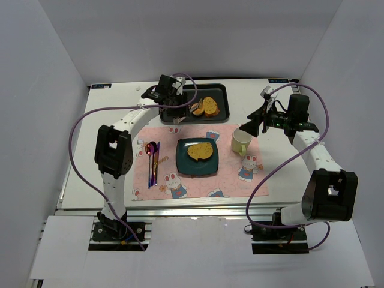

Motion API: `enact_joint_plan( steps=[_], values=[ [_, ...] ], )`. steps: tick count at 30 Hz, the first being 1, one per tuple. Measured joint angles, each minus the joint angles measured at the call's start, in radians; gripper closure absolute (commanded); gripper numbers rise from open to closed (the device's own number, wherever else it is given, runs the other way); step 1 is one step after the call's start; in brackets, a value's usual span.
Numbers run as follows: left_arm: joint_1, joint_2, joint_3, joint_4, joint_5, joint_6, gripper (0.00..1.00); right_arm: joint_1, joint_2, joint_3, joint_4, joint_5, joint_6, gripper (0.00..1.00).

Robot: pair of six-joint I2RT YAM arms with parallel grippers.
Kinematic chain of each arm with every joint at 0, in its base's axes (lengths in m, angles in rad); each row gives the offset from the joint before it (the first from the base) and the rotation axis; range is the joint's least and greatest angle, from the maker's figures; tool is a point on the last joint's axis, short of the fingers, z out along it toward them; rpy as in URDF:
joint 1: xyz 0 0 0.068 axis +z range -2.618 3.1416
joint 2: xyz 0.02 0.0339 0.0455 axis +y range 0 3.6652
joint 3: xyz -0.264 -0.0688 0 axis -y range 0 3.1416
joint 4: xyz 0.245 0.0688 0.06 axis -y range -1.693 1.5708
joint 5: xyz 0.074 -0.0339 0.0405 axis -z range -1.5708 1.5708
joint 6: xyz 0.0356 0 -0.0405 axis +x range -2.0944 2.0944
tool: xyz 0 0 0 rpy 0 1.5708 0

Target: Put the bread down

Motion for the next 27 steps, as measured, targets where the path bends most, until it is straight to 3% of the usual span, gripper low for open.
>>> enact_joint_plan(
  steps=[23,27],
  values=[
    [0.026,0.001,-0.05,0.036,0.106,-0.062,0.4,0.0,0.0,0.0,0.0,0.0,0.0,0.22],
    [0.026,0.001,-0.056,0.037,0.108,-0.067,0.45,0.0,0.0,0.0,0.0,0.0,0.0,0.22]
  ],
)
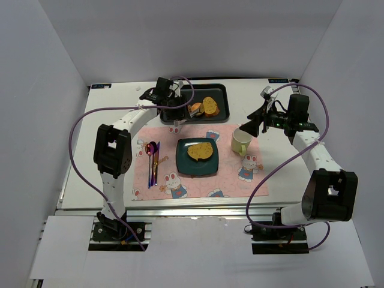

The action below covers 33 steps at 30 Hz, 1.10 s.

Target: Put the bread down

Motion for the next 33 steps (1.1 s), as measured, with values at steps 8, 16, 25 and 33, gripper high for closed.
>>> enact_joint_plan(
  steps=[8,16,25,33],
  values=[
    [0.002,0.0,-0.004,0.01,-0.004,-0.013,1.0,0.0,0.0,0.0,0.0,0.0,0.0,0.22],
    [0.002,-0.058,-0.042,0.013,-0.016,-0.019,1.0,0.0,0.0,0.0,0.0,0.0,-0.002,0.22],
    [-0.02,-0.563,-0.48,-0.032,0.033,-0.084,1.0,0.0,0.0,0.0,-0.005,0.0,-0.009,0.22],
    [-0.03,-0.892,-0.719,-0.059,0.137,-0.216,1.0,0.006,0.001,0.0,-0.019,-0.001,-0.015,0.22]
  ],
)
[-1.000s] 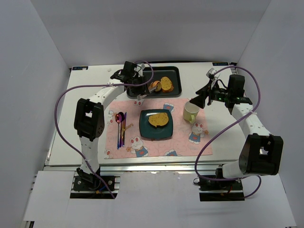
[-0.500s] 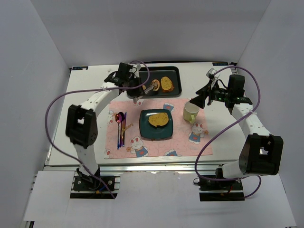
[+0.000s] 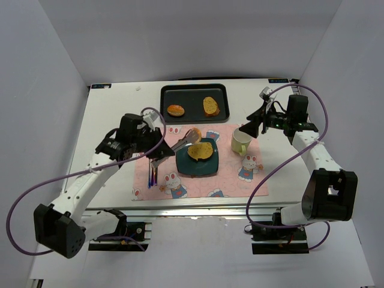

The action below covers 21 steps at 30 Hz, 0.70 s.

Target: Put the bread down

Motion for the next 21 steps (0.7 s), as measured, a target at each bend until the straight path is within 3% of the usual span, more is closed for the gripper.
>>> enact_joint_plan(
  steps=[4,6,9,13,21],
  values=[
    [-0.009,-0.046,-0.088,0.02,0.047,-0.049,0.92,0.003,0.002,0.0,-0.001,0.0,-0.003,0.22],
    [-0.019,-0.034,-0.114,0.025,0.057,-0.065,0.77,0.005,0.002,0.0,-0.001,0.0,-0.003,0.22],
    [-0.033,-0.001,-0.126,0.033,0.06,-0.074,0.63,0.005,0.002,0.0,-0.001,0.0,-0.004,0.22],
    [-0.043,0.029,-0.126,0.051,0.053,-0.067,0.51,0.005,-0.001,0.0,-0.001,0.0,-0.006,0.22],
    [-0.044,0.037,-0.124,0.061,0.038,-0.053,0.45,0.005,-0.02,-0.013,-0.004,0.0,-0.008,0.22]
  ],
)
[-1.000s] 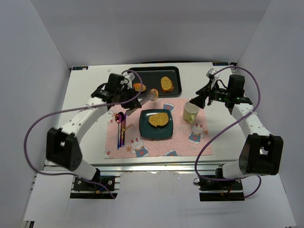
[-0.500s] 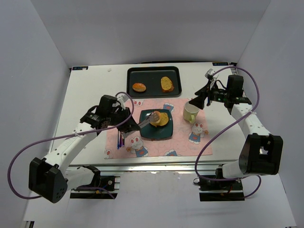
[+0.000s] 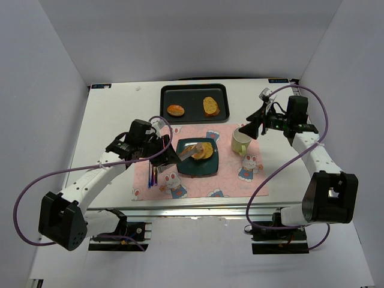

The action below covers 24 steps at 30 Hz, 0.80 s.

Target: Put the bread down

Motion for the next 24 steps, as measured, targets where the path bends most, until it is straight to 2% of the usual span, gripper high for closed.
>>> enact_joint_plan(
  steps=[11,13,14,16,19,21,24],
  values=[
    [0.0,-0.001,0.098,-0.043,-0.098,0.016,0.46,0.0,0.0,-0.001,-0.003,0.0,0.0,0.22],
    [0.0,-0.001,0.119,-0.047,-0.119,0.02,0.52,0.0,0.0,-0.001,-0.003,0.0,0.0,0.22],
    [0.0,0.0,0.13,-0.053,-0.134,0.025,0.59,0.0,0.0,-0.001,-0.003,0.0,-0.001,0.22],
    [0.0,0.003,0.156,-0.069,-0.179,0.038,0.86,0.0,0.0,-0.001,-0.003,0.0,-0.004,0.22],
    [0.014,0.022,0.194,-0.098,-0.275,0.079,1.0,0.017,-0.002,-0.001,-0.012,0.0,-0.031,0.22],
    [0.049,0.032,0.198,-0.105,-0.358,0.127,1.0,0.037,-0.008,-0.002,-0.031,0.0,-0.061,0.22],
    [0.174,0.033,0.145,-0.043,-0.456,0.245,1.0,0.073,-0.027,-0.002,-0.061,0.0,-0.119,0.22]
  ],
)
